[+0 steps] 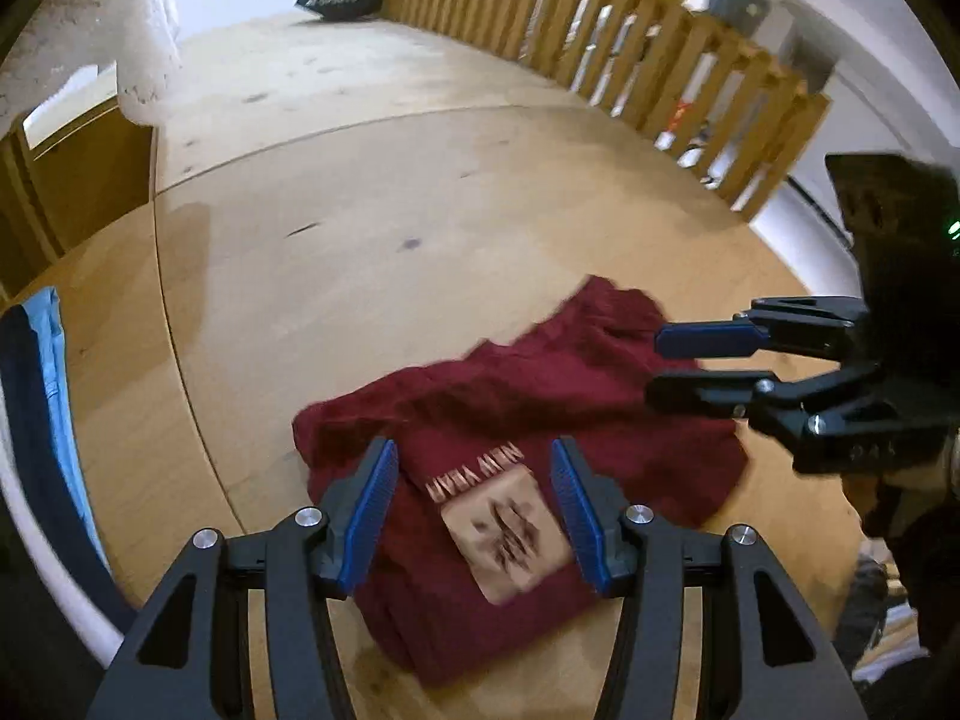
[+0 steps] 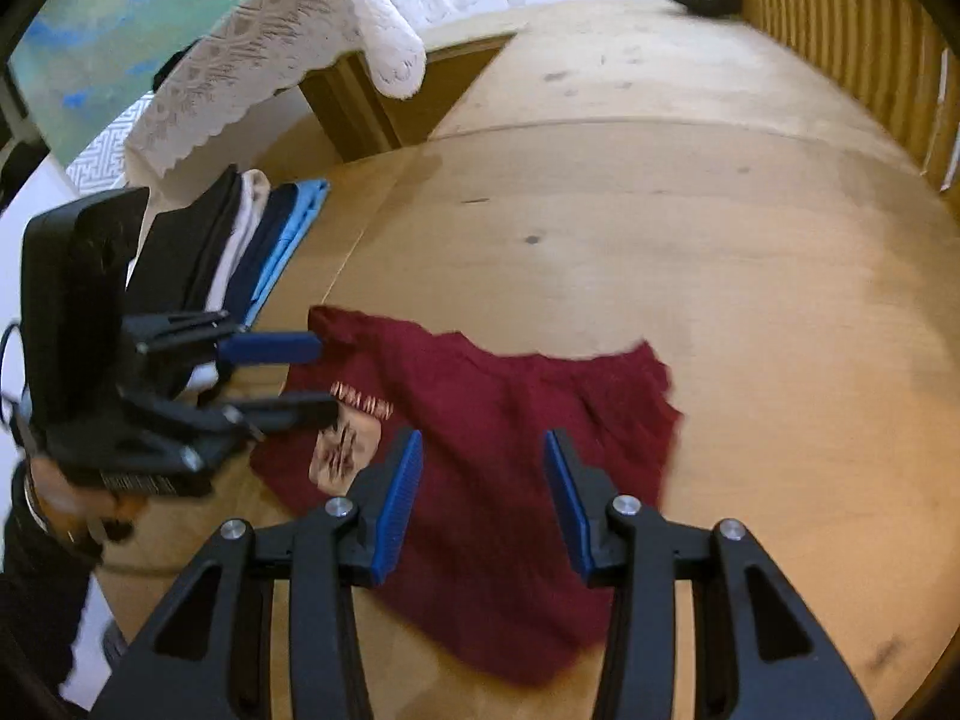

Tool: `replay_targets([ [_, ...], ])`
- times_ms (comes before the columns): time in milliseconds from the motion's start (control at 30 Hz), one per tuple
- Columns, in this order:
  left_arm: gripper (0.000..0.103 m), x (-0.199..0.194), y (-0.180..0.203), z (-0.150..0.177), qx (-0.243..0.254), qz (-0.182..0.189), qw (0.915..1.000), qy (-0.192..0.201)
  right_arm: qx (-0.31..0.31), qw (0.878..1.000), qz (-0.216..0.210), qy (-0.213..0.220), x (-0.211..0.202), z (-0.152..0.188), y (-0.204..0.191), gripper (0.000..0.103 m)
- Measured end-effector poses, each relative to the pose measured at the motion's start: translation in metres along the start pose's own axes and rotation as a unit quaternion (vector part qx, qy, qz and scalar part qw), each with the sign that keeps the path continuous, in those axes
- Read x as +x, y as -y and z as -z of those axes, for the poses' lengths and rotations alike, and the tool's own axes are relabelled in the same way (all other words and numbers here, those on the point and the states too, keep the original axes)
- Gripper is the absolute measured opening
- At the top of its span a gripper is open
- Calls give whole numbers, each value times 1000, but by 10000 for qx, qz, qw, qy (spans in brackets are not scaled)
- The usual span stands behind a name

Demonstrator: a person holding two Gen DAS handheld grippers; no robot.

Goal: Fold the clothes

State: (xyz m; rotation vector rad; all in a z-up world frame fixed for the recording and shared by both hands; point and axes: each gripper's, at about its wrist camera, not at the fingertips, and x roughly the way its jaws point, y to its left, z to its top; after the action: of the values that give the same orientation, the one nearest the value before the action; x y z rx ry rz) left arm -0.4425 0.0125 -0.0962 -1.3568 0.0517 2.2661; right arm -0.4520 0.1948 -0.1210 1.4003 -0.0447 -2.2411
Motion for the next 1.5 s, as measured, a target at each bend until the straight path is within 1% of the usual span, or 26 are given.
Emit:
replay_targets([
  [67, 51, 14, -7, 1, -96, -139, 9998, -120, 39, 10000, -73, 19, 6, -10, 1, 42],
  [133, 51, 19, -22, 1, -269, -224, 9992, -169, 95, 9995, 298, -75, 19, -8, 7, 42],
  [167, 51, 17, -27, 1, -360, -175, 9991, -149, 148, 9989, 432, -65, 22, -7, 12, 42],
  [200, 51, 15, -32, 1, -454, -107, 9988, -127, 298, 9988, 380, -12, 20, -6, 20, 42],
  [300, 51, 1, -37, 0, -619, -110, 9980, -8, 939, 9955, -53, 76, 7, -3, 41, 42],
  [367, 53, -13, -38, 0, -657, -135, 9977, 127, 1090, 9935, -193, 252, -13, 5, 46, 42],
  [400, 58, -18, -39, 0, -689, -130, 9974, 141, 1108, 9932, -185, 300, -22, 10, 46, 48],
  [433, 61, -22, -42, 1, -733, -106, 9972, 104, 1044, 9942, -40, 260, -28, 16, 46, 55],
  [500, 61, -22, -45, 3, -795, -168, 9967, 0, 938, 9951, 282, 92, -33, 25, 48, 56],
  [533, 60, -20, -47, 4, -822, -242, 9963, -63, 939, 9949, 353, 25, -32, 27, 51, 56],
  [600, 60, -16, -51, 8, -920, -348, 9949, -201, 997, 9939, 462, -96, -27, 28, 53, 56],
  [733, 60, -5, -49, 10, -1142, -213, 9923, -434, 1088, 9928, 423, -273, -20, 27, 53, 56],
  [867, 61, -1, -38, 9, -1024, -340, 9927, -542, 1131, 9922, 435, -277, -16, 22, 46, 56],
  [1033, 61, 4, -37, 9, -1055, -465, 9914, -617, 1238, 9912, 416, -228, -18, 23, 51, 57],
  [1100, 61, 6, -35, 11, -1052, -467, 9913, -631, 1190, 9915, 464, -262, -14, 22, 47, 57],
  [1200, 61, 7, -29, 13, -899, -560, 9922, -664, 1132, 9920, 504, -231, -13, 24, 41, 57],
  [1333, 61, 8, -22, 14, -782, -534, 9930, -704, 865, 9947, 527, -180, -12, 28, 29, 57],
  [1400, 60, 8, -18, 15, -689, -537, 9938, -688, 791, 9956, 475, -177, -11, 30, 25, 56],
  [1467, 56, 9, -15, 16, -592, -546, 9951, -570, 732, 9963, 416, -169, -11, 30, 21, 54],
  [1500, 51, 8, -14, 17, -563, -508, 9959, -487, 713, 9965, 400, -148, -11, 31, 21, 50],
])
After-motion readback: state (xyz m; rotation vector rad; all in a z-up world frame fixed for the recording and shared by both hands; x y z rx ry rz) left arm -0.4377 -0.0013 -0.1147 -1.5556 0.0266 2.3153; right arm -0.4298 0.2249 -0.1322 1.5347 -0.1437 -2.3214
